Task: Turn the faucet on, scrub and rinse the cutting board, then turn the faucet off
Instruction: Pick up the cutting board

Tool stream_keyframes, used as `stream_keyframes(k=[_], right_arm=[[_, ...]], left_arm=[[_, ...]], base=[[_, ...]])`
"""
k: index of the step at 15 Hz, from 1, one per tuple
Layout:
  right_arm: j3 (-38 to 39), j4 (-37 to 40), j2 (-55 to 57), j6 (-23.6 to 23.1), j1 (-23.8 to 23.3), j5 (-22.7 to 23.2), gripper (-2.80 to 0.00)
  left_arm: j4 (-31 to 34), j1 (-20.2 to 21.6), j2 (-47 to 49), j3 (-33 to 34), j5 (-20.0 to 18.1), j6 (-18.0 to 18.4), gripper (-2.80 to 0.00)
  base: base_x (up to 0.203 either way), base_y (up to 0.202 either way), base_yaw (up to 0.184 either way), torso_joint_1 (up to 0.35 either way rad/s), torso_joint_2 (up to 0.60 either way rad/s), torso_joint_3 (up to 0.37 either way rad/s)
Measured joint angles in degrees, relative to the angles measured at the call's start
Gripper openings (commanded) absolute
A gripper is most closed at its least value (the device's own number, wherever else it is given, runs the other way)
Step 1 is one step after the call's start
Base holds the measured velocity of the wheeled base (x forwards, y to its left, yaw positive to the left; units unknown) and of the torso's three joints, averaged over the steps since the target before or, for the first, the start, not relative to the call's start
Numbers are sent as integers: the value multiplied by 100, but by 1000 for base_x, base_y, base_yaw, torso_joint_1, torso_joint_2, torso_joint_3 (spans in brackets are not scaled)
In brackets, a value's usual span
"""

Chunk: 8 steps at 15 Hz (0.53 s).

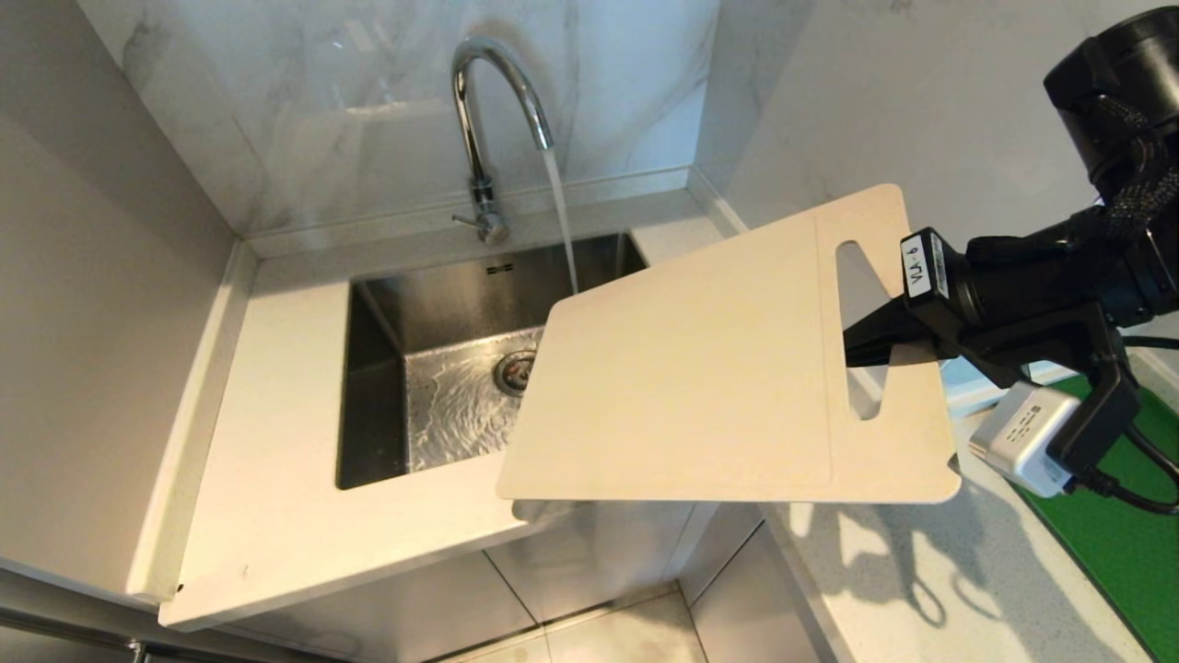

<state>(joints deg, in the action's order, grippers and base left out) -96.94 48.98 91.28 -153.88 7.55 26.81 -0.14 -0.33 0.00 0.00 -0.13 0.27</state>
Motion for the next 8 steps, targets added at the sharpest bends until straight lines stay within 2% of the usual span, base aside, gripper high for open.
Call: stream_keyframes(k=[8], right_arm=[[4, -1, -55, 32, 0, -5, -280]], left_arm=[[-2, -2, 0, 0, -5, 0, -280]], base=[[0, 0, 0, 0, 0, 0]])
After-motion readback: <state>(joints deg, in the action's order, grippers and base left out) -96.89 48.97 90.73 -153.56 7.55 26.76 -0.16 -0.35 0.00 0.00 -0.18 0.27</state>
